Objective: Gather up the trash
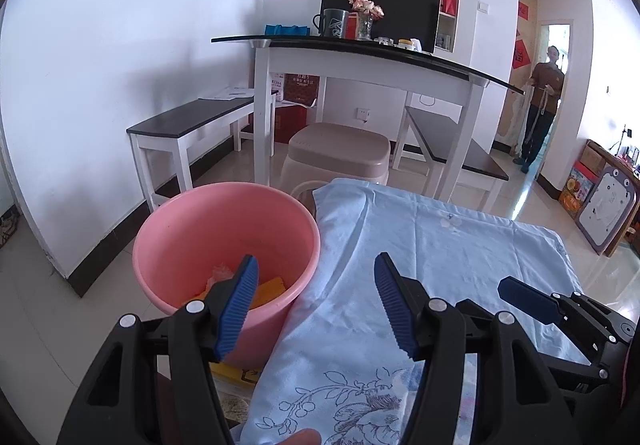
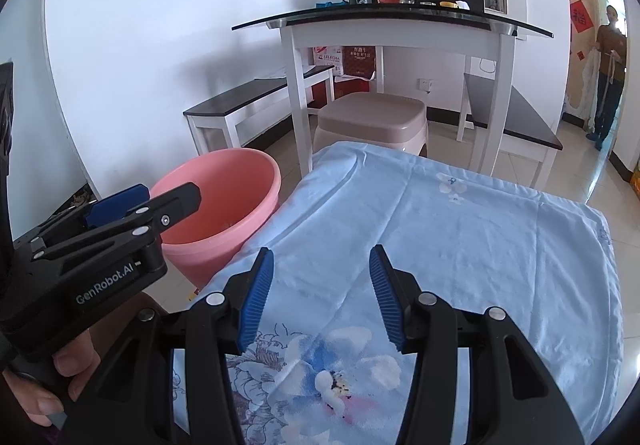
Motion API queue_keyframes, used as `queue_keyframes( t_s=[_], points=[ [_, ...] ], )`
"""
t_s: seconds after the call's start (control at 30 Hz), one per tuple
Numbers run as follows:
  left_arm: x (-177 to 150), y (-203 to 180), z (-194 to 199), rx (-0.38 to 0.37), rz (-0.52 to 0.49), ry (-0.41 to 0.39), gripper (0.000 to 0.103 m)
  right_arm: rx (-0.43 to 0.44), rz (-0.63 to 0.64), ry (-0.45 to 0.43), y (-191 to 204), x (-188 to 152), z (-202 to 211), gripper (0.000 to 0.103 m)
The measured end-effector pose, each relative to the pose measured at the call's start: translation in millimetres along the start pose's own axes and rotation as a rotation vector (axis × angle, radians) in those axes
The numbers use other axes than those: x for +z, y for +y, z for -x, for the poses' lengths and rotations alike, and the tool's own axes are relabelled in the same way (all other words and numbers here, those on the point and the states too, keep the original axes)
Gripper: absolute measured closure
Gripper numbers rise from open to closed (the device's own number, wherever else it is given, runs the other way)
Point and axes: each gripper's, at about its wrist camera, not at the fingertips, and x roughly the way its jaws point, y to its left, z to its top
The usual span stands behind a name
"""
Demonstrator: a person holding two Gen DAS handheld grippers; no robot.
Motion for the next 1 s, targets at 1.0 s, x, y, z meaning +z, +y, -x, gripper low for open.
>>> queue_keyframes(
  t_s=[1.0],
  points=[
    [0.9,0.4,2.1,-0.008,-0.006,-0.004,0.044,-0.002,0.002,0.000,1.5,-0.5,0.9,0.052]
  ],
)
